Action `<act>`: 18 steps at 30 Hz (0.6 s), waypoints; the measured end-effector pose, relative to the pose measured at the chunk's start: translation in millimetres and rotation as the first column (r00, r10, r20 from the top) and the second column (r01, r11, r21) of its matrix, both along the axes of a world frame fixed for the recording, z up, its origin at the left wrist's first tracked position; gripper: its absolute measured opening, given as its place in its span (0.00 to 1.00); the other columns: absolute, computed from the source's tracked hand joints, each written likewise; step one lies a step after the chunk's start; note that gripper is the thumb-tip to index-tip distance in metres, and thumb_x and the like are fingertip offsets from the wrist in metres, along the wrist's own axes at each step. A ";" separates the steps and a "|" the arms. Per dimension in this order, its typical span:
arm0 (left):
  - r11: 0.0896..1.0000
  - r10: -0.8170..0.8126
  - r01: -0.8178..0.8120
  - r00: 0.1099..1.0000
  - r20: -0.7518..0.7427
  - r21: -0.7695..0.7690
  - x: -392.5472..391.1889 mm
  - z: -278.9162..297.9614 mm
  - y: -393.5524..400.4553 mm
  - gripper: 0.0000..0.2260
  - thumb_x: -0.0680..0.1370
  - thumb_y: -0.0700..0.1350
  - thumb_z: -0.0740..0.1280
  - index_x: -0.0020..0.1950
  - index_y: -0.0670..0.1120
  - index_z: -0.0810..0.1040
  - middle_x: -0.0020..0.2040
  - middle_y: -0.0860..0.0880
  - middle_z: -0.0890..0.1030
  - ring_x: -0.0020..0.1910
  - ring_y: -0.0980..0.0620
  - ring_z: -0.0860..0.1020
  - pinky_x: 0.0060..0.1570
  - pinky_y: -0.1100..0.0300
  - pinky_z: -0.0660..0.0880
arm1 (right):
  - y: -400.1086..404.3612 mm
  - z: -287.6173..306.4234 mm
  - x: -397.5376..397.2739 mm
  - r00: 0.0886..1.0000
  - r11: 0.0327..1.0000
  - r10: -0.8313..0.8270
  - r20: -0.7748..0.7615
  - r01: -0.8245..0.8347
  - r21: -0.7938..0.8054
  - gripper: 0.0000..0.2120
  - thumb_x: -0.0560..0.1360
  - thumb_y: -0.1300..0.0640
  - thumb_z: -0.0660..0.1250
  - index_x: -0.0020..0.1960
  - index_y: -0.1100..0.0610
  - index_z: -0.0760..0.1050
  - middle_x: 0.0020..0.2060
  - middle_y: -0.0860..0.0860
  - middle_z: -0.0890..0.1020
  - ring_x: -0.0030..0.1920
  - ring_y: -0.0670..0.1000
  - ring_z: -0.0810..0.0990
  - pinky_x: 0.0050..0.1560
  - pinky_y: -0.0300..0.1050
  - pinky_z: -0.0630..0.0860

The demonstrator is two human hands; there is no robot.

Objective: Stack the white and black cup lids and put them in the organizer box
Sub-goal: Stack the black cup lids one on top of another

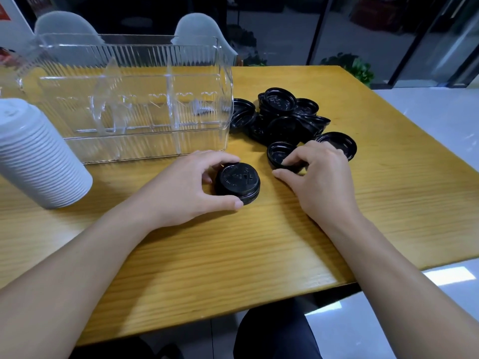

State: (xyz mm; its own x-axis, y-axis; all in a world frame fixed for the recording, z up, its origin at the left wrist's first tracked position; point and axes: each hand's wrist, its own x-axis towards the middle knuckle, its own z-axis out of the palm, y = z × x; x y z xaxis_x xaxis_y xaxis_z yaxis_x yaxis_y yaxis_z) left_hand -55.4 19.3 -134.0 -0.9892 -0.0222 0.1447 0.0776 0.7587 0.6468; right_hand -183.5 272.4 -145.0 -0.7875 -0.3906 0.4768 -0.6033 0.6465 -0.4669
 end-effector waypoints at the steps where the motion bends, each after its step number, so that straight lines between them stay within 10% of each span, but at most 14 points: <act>1: 1.000 -0.005 0.005 1.000 0.015 0.009 -0.3 -0.1 -1.5 0.33 0.73 0.61 0.85 0.77 0.64 0.80 0.69 0.66 0.82 0.66 0.68 0.77 0.65 0.68 0.76 | 1.2 1.3 0.3 0.999 1.000 0.007 0.036 -0.006 -0.028 0.10 0.74 0.47 0.85 0.45 0.50 0.86 0.43 0.44 0.85 0.49 0.51 0.80 0.59 0.57 0.77; 11: 0.998 -0.055 0.052 0.996 0.064 0.044 0.7 0.4 -11.0 0.34 0.70 0.69 0.81 0.74 0.67 0.79 0.70 0.66 0.83 0.72 0.60 0.79 0.72 0.52 0.78 | 2.6 6.2 0.4 0.998 0.978 -0.021 -0.057 0.009 -0.206 0.11 0.81 0.47 0.79 0.44 0.52 0.84 0.42 0.46 0.82 0.46 0.53 0.80 0.54 0.60 0.78; 18: 0.997 0.026 -0.022 0.998 -0.060 0.070 4.7 7.9 -1.0 0.32 0.76 0.72 0.78 0.78 0.64 0.79 0.70 0.64 0.82 0.71 0.59 0.79 0.67 0.51 0.80 | -4.5 20.6 13.8 0.976 0.873 0.200 0.087 -0.137 -0.467 0.12 0.84 0.53 0.76 0.45 0.58 0.83 0.38 0.50 0.83 0.39 0.48 0.79 0.44 0.40 0.74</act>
State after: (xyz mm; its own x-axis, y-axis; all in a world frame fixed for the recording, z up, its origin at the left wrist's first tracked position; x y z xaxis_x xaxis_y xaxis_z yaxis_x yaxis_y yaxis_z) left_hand -50.7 18.3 -126.1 -0.9777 -0.0581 0.2019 0.1006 0.7145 0.6923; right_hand -169.7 267.9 -124.4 -0.7958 -0.2871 0.5333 -0.5984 0.2367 -0.7655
